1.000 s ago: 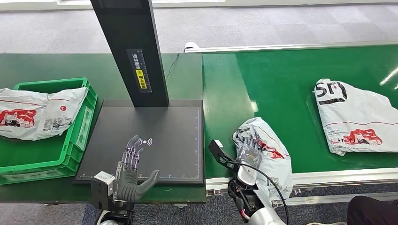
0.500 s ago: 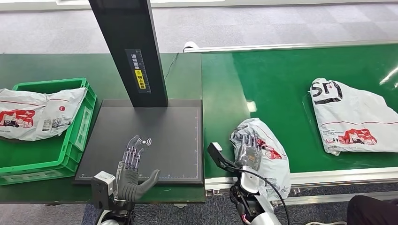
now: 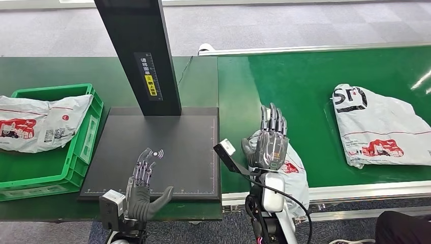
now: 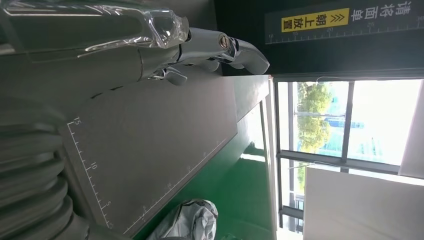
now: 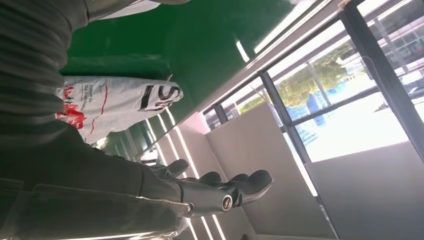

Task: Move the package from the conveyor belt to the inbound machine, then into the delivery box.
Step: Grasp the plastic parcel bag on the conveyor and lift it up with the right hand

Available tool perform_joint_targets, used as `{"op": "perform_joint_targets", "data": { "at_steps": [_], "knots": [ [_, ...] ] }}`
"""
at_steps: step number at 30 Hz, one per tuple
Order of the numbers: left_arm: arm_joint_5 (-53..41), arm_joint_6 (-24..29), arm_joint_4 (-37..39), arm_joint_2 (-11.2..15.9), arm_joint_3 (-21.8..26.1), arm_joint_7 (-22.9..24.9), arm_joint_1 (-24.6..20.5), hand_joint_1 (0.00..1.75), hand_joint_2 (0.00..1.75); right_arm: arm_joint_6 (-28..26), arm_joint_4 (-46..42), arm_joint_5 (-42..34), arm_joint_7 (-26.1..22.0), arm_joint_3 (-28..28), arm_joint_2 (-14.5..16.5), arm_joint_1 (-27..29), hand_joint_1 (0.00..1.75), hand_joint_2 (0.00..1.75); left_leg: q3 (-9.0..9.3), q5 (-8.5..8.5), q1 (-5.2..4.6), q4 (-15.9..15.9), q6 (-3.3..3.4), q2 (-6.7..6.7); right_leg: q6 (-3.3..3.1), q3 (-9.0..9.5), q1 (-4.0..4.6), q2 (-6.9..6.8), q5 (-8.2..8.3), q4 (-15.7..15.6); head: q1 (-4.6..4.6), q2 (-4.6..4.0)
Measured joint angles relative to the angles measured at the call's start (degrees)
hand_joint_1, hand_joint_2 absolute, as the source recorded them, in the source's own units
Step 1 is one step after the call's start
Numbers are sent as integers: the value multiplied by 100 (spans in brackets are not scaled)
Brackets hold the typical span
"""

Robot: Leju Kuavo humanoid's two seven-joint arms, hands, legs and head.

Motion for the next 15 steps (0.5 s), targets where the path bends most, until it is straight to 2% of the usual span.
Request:
{"op": "perform_joint_targets", "data": {
  "at_steps": [2, 4, 6, 8, 11, 15],
  "knots": [
    [0, 3, 2, 0, 3, -5, 21, 0, 175, 20, 37, 64, 221, -36, 10, -21, 0, 175, -1, 0, 0, 0, 0, 0, 0, 0, 0, 0, 0, 0, -1, 0],
    [0, 7, -14, 0, 13, -3, 54, 0, 175, 237, 295, 81, 724, -67, 3, -135, 0, 175, 0, 0, 0, 0, 0, 4, 0, 0, 0, 3, 1, 0, -1, 0],
    [0, 9, -58, -1, 26, 31, 91, 0, 175, 797, 725, 88, 1439, -82, -28, -292, 0, 175, 3, 0, 0, 0, -1, 8, -1, 0, 0, 7, 1, 0, 0, 0],
    [0, 5, -123, -2, 42, 95, 137, 0, 175, 1428, 1112, 83, 1945, -88, -69, -367, 0, 175, 1, 0, 1, 0, -1, 7, -1, -2, 1, 7, 1, 0, 0, 0],
    [-8, -5, -202, -6, 70, 168, 188, 0, 175, 1955, 1539, 63, 2180, -106, -124, -392, 0, 175, -5, 0, 1, 0, -1, 5, -1, -8, 2, 7, 1, 1, -2, 0],
    [-27, -8, -245, -20, 88, 222, 193, 0, 175, 2246, 1908, -5, 2275, -181, -198, -440, 0, 175, -10, 0, 1, 0, -1, 5, 0, -13, 1, 7, 0, 1, -1, -1]
  ]
}}
